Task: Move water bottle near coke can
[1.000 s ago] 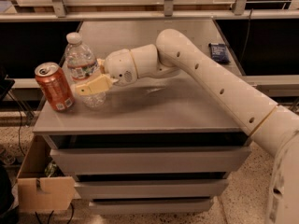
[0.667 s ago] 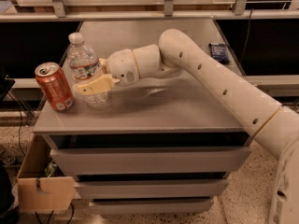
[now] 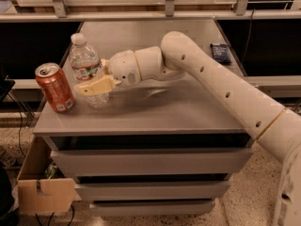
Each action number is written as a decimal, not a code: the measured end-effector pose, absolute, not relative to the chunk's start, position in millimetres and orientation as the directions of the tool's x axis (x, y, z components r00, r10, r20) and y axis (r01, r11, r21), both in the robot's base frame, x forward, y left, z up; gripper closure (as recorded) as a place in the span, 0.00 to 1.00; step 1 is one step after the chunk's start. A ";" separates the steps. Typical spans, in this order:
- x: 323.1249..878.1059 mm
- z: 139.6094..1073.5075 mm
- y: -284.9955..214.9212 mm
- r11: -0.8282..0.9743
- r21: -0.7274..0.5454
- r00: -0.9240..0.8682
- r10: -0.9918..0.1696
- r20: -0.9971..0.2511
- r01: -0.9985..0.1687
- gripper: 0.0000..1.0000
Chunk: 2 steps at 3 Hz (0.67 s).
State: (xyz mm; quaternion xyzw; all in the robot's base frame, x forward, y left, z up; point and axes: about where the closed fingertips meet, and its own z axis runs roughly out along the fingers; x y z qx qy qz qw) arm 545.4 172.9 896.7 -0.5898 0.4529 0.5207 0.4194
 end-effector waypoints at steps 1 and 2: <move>546.4 896.3 173.8 -0.237 -0.025 0.048 -0.091 -0.995 -0.971 0.36; 546.7 895.7 174.2 -0.239 -0.024 0.046 -0.087 -0.995 -0.971 0.13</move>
Offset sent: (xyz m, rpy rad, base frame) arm 0.0051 -0.0034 -0.0024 0.0155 0.0047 -0.0086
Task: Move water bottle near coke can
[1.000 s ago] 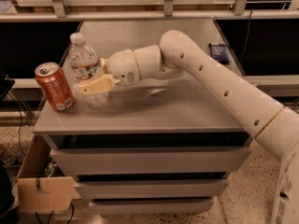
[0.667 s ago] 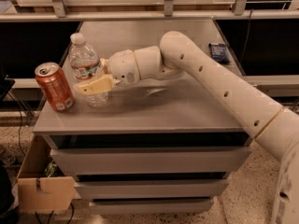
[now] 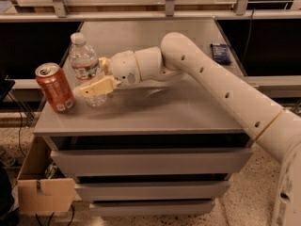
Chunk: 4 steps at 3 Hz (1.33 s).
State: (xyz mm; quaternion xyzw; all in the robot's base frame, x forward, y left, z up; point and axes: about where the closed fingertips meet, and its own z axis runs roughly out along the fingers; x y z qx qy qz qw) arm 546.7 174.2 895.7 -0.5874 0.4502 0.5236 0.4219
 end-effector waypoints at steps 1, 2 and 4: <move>546.9 895.5 173.8 -0.239 -0.023 0.045 -0.086 -0.995 -0.971 0.00; 547.1 896.1 168.2 -0.238 -0.019 0.044 -0.100 -0.994 -0.971 0.00; 550.0 890.4 130.9 -0.223 0.003 0.028 -0.134 -0.991 -0.975 0.00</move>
Offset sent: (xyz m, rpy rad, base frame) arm 0.0042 -0.0202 0.0006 -0.0346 0.0030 -0.0128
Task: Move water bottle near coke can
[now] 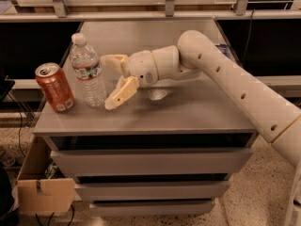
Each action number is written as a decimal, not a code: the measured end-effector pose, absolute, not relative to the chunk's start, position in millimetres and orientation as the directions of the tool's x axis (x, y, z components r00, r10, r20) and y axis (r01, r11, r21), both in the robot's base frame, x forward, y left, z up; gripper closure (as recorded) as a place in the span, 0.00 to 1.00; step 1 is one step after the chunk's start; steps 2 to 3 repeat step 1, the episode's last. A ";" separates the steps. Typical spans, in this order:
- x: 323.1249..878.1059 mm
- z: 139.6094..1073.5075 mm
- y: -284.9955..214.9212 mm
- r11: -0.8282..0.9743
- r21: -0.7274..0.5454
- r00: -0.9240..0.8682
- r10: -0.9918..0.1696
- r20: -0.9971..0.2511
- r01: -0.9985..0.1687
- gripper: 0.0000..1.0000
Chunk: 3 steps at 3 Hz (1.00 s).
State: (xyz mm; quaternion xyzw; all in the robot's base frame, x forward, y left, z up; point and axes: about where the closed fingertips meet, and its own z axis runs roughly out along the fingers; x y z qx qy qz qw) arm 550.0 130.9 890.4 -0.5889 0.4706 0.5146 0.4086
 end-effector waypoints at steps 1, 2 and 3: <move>551.2 885.6 116.3 -0.230 0.012 0.015 -0.113 -0.993 -0.973 0.00; 551.2 885.6 116.3 -0.230 0.012 0.015 -0.113 -0.993 -0.973 0.00; 551.2 885.6 116.3 -0.230 0.012 0.015 -0.113 -0.993 -0.973 0.00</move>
Offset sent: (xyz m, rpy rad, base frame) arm 0.0000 0.0000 0.0000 0.0000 0.0000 0.0000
